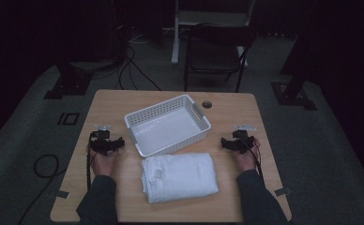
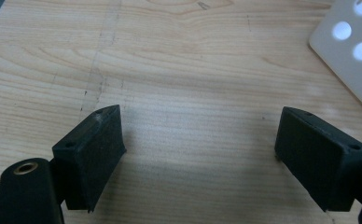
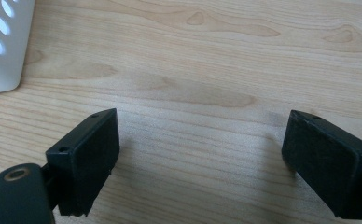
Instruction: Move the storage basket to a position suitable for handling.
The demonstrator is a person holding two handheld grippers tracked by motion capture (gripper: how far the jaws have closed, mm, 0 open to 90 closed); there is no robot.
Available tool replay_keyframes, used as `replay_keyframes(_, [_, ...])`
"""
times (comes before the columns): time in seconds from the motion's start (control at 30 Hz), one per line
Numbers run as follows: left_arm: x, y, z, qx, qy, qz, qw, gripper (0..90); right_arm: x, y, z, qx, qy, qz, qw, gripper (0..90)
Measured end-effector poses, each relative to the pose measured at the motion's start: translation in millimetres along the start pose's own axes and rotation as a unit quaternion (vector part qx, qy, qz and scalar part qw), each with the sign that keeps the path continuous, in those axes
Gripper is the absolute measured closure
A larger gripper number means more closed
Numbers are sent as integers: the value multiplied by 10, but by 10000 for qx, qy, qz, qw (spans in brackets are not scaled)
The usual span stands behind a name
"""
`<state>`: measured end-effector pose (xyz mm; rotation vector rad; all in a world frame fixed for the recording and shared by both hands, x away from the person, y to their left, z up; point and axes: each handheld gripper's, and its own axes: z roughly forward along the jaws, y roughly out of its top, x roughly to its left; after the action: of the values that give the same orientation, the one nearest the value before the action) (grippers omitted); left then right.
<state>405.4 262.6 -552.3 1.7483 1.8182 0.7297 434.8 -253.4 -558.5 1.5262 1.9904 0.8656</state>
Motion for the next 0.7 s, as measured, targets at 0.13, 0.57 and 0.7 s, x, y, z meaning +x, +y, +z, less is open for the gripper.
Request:
replay_keyframes(0.13, [17,8,-59,134,-68,78,9999,290,-2,-2,-2,1,-22,24,10000,110])
replay_keyframes(0.57, [65,53,-319,-268,-403,-56,9988,369,-36,-33,-34,2,-98,100,9999,110])
replay_keyframes(0.7, [41,69,-421,-446,-403,-39,9982,367,-36,-34,-35,-1,-89,89,9999,111])
